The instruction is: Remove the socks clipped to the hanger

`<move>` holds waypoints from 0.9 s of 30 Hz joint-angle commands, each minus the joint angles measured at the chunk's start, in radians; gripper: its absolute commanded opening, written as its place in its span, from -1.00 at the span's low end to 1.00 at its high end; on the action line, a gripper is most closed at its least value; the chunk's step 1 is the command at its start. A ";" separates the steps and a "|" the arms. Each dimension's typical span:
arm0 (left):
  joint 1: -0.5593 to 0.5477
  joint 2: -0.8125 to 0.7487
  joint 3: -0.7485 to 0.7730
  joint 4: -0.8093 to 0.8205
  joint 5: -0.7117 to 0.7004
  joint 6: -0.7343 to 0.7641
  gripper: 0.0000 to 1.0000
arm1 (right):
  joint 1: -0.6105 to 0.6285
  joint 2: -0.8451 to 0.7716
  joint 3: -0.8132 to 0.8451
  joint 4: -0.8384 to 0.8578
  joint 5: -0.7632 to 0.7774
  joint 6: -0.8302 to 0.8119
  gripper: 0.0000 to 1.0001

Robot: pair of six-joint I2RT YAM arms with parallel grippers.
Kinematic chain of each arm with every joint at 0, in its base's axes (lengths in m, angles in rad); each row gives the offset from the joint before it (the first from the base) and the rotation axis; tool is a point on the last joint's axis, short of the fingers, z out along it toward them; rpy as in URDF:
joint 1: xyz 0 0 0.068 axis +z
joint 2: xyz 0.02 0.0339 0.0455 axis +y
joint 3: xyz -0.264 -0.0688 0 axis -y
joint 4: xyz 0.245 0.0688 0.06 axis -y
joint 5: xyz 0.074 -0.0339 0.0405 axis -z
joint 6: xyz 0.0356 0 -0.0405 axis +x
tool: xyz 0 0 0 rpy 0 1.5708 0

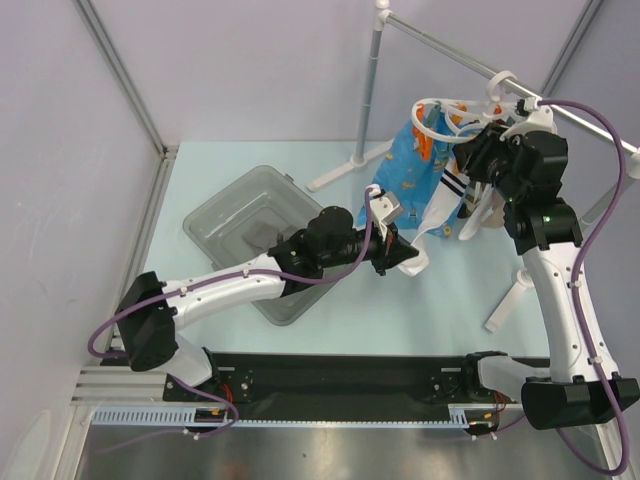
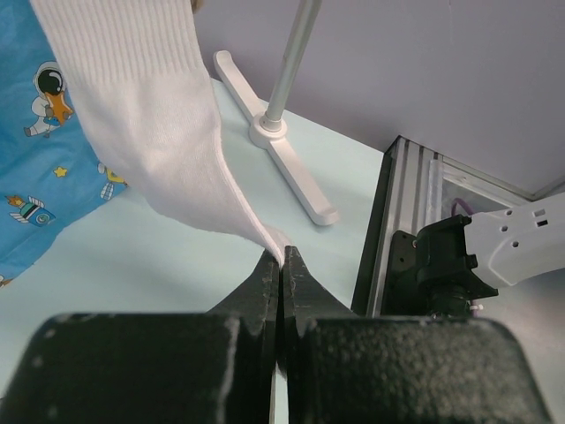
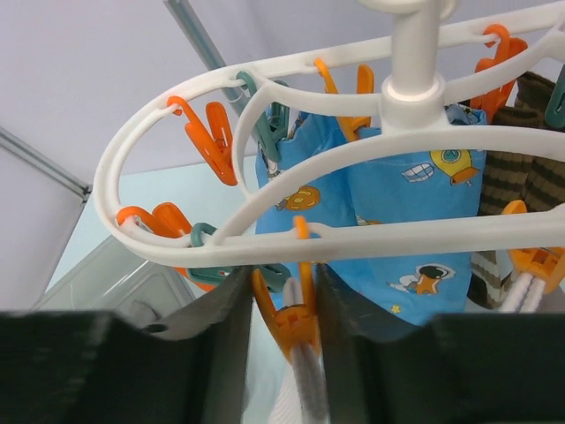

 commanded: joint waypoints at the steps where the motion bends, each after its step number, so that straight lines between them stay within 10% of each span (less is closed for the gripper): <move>1: 0.004 -0.053 -0.004 0.046 0.015 -0.011 -1.00 | -0.006 -0.024 -0.005 0.058 0.025 0.007 -0.34; 6: 0.005 -0.065 -0.009 0.042 0.010 -0.011 -1.00 | -0.005 -0.027 -0.005 0.039 0.033 0.002 -1.00; 13: 0.022 -0.096 -0.030 -0.010 -0.048 -0.040 -1.00 | -0.005 -0.034 -0.005 0.007 0.026 0.014 -0.97; 16: 0.059 -0.143 -0.043 -0.087 -0.092 -0.067 -1.00 | -0.005 -0.047 -0.013 -0.017 0.017 0.022 -0.37; 27: 0.323 -0.421 -0.073 -0.452 -0.239 -0.077 -0.95 | -0.005 -0.197 -0.117 -0.114 -0.053 0.042 0.81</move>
